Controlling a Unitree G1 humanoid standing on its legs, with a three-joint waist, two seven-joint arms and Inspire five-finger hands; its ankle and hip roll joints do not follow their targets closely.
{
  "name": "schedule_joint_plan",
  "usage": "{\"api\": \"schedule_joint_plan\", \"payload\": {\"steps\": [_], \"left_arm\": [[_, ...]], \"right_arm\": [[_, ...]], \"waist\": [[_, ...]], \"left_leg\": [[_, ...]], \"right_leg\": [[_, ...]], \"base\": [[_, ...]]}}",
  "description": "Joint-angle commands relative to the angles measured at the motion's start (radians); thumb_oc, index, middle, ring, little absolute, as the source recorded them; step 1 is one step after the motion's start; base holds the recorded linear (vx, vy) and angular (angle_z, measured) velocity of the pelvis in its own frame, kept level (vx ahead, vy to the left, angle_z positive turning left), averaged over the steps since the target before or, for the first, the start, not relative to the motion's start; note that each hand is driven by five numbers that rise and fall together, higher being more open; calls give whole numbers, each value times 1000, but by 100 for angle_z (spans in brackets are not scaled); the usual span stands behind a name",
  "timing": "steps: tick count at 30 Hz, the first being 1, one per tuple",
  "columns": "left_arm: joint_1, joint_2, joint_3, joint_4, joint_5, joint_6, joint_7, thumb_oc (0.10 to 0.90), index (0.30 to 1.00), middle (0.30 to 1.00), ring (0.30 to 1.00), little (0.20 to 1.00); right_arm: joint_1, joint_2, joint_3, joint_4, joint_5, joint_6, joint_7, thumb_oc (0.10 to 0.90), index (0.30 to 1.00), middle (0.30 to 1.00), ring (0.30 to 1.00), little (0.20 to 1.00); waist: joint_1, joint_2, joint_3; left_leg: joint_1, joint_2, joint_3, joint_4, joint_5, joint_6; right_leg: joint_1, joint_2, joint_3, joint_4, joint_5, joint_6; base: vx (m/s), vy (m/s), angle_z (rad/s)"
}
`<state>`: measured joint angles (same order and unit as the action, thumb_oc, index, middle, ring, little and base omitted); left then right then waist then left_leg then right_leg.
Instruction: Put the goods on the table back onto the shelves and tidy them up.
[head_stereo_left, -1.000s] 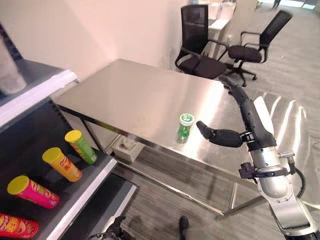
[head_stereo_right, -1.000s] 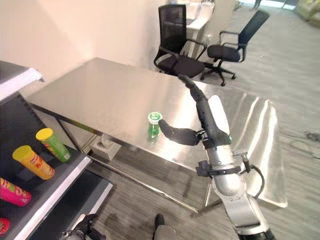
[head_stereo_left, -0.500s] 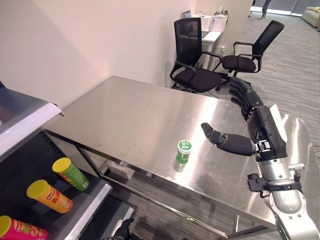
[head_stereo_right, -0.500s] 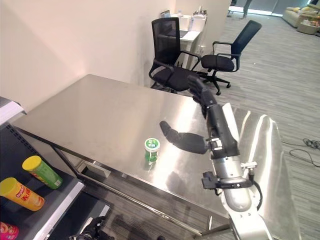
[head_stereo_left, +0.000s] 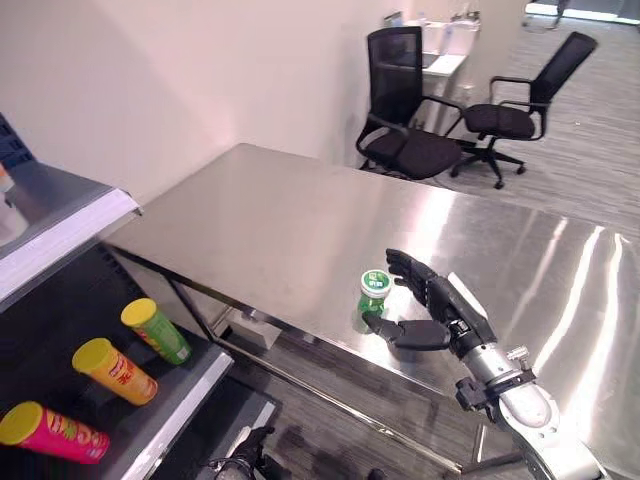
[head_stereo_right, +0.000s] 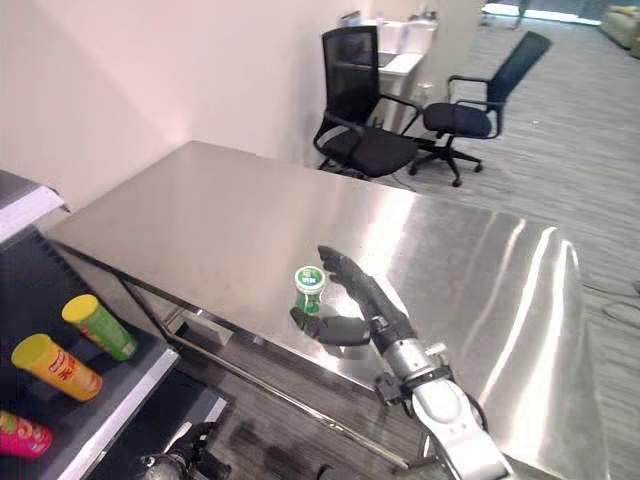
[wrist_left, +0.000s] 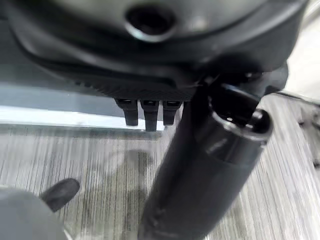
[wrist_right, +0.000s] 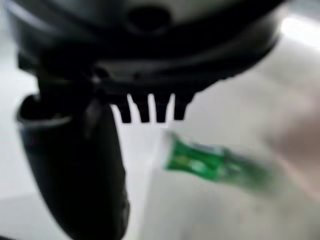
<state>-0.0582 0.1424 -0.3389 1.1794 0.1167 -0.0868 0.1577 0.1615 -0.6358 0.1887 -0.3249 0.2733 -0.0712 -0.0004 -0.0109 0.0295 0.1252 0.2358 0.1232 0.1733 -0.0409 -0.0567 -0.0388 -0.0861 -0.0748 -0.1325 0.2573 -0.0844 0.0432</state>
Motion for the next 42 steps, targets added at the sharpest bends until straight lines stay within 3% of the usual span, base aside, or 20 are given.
{"api": "schedule_joint_plan", "payload": {"steps": [1, 6, 12, 29, 42], "left_arm": [[27, 65, 17, 71, -8, -34, -5, 800, 900, 900, 900, 900], [30, 67, 40, 79, -18, -33, 4, 800, 900, 900, 900, 900], [33, 66, 62, 82, -26, -35, 10, 800, 900, 900, 900, 900], [8, 47, 64, 122, -48, -39, -17, 800, 900, 900, 900, 900], [9, 49, 64, 118, -48, -38, -17, 800, 900, 900, 900, 900]], "right_arm": [[-55, 56, -84, -186, -21, -127, -45, 800, 900, 900, 900, 900], [-87, 81, -158, -244, -57, -138, -93, 800, 900, 900, 900, 900], [-77, 97, -149, -247, -45, -139, -71, 800, 900, 900, 900, 900], [-154, -174, 45, -102, 91, -136, 7, 800, 900, 900, 900, 900], [-178, -149, 49, -26, 51, -128, 4, 800, 900, 900, 900, 900]], "waist": [[17, -134, -82], [13, -135, -86], [18, -140, -96], [37, -147, -104], [43, -146, -106]], "left_leg": [[-77, -60, -16, -46, 94, -1], [-73, -50, -20, -46, 92, -4], [-71, -46, -24, -46, 90, -6], [-75, -47, -35, -46, 87, -10], [-77, -51, -36, -46, 83, -9]], "right_leg": [[263, -71, -7, -345, 173, 53], [270, -60, -8, -345, 158, 41], [278, -54, -19, -343, 149, 35], [285, -54, -40, -331, 137, 38], [283, -58, -43, -323, 134, 39]], "base": [[23, -100, 7], [7, -68, -6], [-7, -32, 2], [1, 4, 5], [0, 0, 0]]}}
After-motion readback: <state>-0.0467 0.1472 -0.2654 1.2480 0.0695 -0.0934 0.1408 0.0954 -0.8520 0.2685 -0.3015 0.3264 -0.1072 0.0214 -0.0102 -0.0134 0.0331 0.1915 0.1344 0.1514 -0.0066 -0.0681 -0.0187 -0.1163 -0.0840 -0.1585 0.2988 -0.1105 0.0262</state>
